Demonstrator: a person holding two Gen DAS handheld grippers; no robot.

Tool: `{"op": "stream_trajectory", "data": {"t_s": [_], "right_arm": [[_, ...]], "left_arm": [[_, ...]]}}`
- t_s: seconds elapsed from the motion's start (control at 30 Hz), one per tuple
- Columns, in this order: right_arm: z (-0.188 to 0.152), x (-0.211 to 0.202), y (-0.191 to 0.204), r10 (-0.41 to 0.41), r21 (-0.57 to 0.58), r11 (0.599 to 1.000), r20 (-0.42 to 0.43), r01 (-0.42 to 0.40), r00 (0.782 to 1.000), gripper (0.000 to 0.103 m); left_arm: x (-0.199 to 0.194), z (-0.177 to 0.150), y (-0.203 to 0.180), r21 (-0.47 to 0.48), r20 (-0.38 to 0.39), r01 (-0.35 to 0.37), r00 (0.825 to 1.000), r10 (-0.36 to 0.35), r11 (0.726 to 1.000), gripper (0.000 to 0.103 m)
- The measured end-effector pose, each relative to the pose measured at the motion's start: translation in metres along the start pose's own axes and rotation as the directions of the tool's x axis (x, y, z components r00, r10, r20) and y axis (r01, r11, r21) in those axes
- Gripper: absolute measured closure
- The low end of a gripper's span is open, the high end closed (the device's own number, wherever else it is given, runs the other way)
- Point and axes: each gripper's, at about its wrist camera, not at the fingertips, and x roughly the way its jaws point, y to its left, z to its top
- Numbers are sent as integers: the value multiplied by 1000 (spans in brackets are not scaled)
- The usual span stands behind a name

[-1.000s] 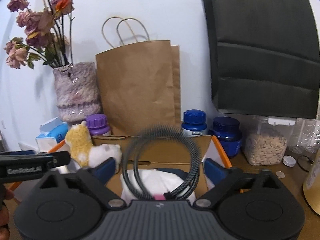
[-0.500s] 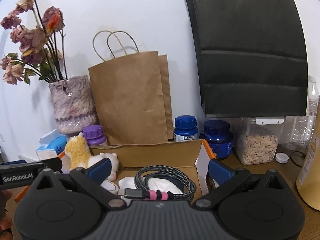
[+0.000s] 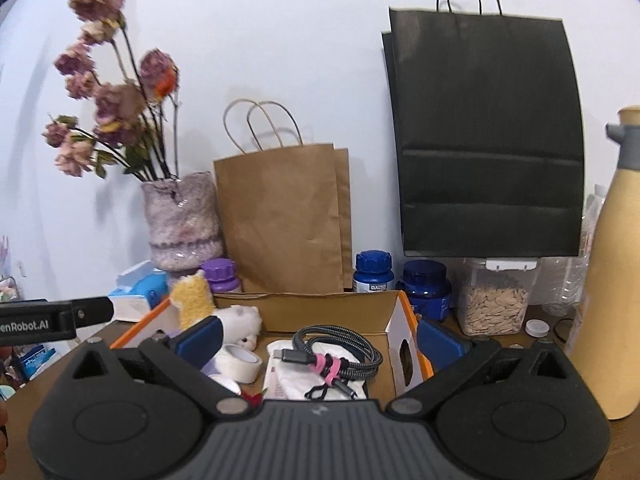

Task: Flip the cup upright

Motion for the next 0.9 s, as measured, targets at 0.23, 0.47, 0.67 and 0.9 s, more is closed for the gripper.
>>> {"op": "stream_trajectory", "data": {"t_s": [0.23, 0.47, 0.67, 0.9], "right_arm": [[-1, -49, -2, -1, 10, 1000, 16, 1, 1000, 0], [-8, -93, -2, 2, 9, 1000, 3, -2, 1000, 0], [-26, -122, 4, 8, 1, 1000, -33, -8, 999, 0], [-54, -147, 9, 12, 3, 1000, -94, -12, 995, 0]], "left_arm": [[-39, -9, 0, 13, -39, 22, 999, -22, 1000, 0], [-77, -23, -5, 51, -53, 44, 998, -42, 998, 0], [-107, -44, -3, 49, -75, 64, 995, -61, 997, 0], [-133, -73, -2, 70, -134, 59, 990, -49, 996, 0]]}}
